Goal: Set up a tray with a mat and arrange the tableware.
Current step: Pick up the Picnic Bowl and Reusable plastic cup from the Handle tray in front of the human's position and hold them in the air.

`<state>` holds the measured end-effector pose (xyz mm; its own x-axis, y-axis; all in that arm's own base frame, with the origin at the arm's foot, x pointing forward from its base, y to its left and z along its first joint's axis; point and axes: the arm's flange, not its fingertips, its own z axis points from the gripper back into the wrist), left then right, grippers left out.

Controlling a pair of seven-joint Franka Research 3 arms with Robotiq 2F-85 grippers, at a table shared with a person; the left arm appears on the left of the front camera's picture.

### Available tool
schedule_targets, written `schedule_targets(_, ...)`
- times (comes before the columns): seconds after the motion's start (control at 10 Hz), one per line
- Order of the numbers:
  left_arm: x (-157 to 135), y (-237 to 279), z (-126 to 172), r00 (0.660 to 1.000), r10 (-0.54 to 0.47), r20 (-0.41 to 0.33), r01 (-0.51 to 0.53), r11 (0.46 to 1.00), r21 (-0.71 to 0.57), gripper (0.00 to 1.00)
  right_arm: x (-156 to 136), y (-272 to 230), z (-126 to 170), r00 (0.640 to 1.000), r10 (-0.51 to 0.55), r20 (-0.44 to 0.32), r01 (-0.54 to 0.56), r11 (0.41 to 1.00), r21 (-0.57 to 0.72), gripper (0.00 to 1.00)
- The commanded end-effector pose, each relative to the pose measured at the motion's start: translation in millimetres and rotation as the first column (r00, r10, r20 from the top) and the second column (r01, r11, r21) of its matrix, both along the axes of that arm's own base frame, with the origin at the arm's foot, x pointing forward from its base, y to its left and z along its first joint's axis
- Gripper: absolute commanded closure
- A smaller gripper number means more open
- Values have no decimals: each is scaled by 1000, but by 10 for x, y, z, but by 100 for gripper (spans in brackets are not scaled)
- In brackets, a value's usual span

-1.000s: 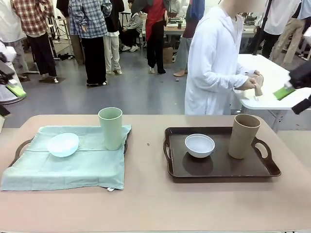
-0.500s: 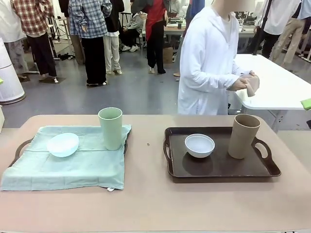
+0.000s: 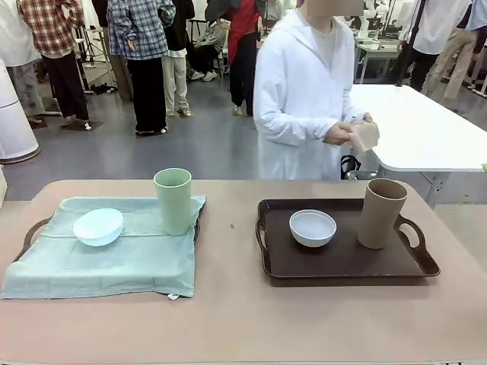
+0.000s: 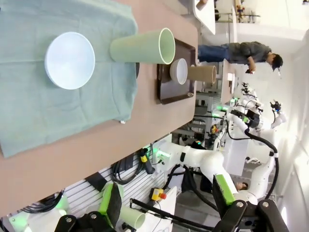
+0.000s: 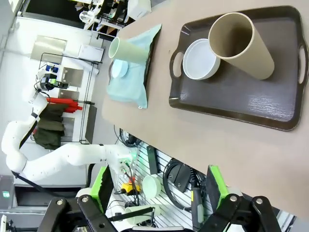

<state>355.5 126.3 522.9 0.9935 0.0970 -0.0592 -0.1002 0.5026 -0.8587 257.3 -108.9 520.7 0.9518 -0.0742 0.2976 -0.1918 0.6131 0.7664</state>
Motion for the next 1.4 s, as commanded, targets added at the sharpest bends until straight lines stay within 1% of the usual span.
schedule_targets(0.0, 52, -5, 35, 1000, -20, -1, 20, 1000, -7, 0, 40, 18, 0, 1000, 14, 17, -14, 1000, 16, 0)
schedule_targets(0.1, 0, 0, 0, 1000, 0, 0, 0, 1000, 0, 0, 40, 18, 0, 1000, 14, 17, -14, 1000, 16, 0)
schedule_targets(0.2, 52, 47, -15, 999, -32, -7, 32, 998, -56, 0, 7, 17, 3, 1000, 3, -1, -3, 1000, -5, 0)
schedule_targets(0.3, 89, 259, -77, 999, -32, -34, 27, 989, -144, 0, -34, -240, 4, 1000, -9, -23, 11, 997, 77, 0)
schedule_targets(0.4, 136, 494, -200, 996, -58, -74, 37, 966, -257, 0, -91, -504, -46, 998, -31, -48, 37, 989, 144, 0)
schedule_targets(0.5, 167, 655, -316, 990, -87, -110, 43, 937, -346, 0, -125, -679, -109, 997, -46, -70, 58, 982, 179, 0)
schedule_targets(0.6, 156, 764, -435, 988, -87, -125, 32, 922, -387, 0, -168, -842, -163, 994, -67, -85, 83, 976, 203, 0)
schedule_targets(0.7, 176, 869, -460, 987, -82, -138, 20, 916, -401, 0, -189, -943, -185, 992, -86, -87, 104, 968, 227, 0)
schedule_targets(0.9, 171, 962, -516, 983, -85, -160, 15, 920, -393, 0, -197, -1033, -250, 991, -86, -105, 109, 963, 247, 0)
schedule_targets(1.1, 190, 931, -482, 983, -76, -167, 9, 930, -369, 0, -155, -1001, -267, 991, -83, -109, 109, 960, 257, 0)
schedule_targets(1.2, 185, 913, -474, 984, -82, -158, 19, 932, -362, 0, -146, -996, -265, 988, -103, -117, 130, 959, 251, 0)
schedule_targets(1.3, 165, 954, -576, 982, -87, -166, 17, 925, -381, 0, -193, -1027, -293, 986, -101, -131, 131, 961, 243, 0)
